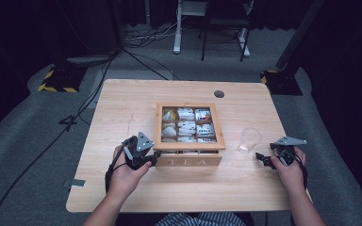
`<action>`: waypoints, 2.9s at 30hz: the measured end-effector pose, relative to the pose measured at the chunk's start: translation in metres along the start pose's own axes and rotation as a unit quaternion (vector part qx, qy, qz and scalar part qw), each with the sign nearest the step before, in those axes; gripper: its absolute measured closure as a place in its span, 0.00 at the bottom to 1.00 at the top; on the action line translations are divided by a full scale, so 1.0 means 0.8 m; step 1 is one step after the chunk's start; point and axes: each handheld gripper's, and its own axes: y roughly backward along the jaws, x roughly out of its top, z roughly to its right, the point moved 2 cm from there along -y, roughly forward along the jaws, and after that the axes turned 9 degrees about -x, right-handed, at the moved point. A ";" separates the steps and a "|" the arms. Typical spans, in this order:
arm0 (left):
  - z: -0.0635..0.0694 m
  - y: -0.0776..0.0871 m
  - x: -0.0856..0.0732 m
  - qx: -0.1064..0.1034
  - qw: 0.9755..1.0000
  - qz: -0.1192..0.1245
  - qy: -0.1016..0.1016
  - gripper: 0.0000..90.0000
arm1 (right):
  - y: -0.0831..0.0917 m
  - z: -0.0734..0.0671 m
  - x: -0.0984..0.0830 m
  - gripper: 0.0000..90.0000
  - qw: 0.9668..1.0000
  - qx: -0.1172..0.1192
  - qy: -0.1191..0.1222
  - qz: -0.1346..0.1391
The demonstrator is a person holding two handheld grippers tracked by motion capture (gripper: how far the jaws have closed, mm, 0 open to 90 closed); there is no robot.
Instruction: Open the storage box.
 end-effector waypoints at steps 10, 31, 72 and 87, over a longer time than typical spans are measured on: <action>-0.005 0.005 0.011 0.004 1.000 0.023 0.006 0.62 | 0.001 -0.001 -0.001 0.17 1.000 0.000 0.000 0.000; -0.011 0.017 0.047 0.036 0.997 0.071 -0.024 0.50 | 0.003 -0.003 -0.003 0.17 1.000 -0.004 -0.003 0.000; -0.039 0.013 0.091 0.082 0.988 0.113 -0.060 0.62 | 0.056 -0.032 -0.004 0.30 1.000 -0.012 -0.020 0.004; -0.042 0.016 0.096 0.075 0.990 0.103 -0.061 0.62 | 0.073 -0.057 0.013 0.34 1.000 0.018 -0.003 -0.001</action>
